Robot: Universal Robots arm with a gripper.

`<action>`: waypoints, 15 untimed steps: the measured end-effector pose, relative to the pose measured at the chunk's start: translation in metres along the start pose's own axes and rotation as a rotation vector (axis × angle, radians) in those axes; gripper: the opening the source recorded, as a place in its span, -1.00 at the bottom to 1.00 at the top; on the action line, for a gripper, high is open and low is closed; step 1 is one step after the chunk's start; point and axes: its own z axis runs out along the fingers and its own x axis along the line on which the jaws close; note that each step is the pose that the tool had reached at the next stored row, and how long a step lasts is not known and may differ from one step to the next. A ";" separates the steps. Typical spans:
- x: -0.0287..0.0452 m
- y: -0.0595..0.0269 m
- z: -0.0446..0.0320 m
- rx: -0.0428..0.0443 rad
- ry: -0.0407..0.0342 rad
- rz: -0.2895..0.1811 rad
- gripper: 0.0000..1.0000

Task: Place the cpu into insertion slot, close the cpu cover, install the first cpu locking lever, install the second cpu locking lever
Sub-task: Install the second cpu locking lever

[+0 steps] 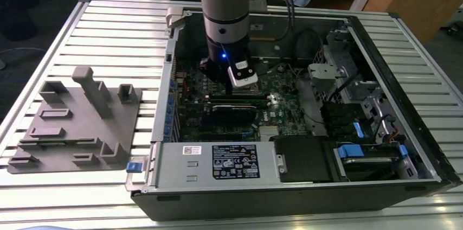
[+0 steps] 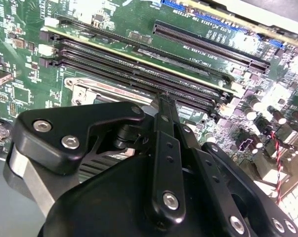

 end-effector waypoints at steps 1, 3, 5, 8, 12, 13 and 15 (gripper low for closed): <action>0.0001 -0.0002 0.0004 -0.0003 0.0000 0.000 -0.79; 0.0006 -0.0007 0.0014 -0.0008 0.0002 0.000 -0.79; 0.0009 -0.0012 0.0022 -0.0014 0.0004 0.000 -0.79; 0.0011 -0.0020 0.0036 -0.0063 0.0015 0.001 -0.79; 0.0011 -0.0031 0.0057 -0.0103 0.0022 0.001 -0.79; 0.0011 -0.0034 0.0062 -0.0106 0.0023 0.001 -0.79; 0.0011 -0.0035 0.0066 -0.0105 0.0024 0.001 -0.79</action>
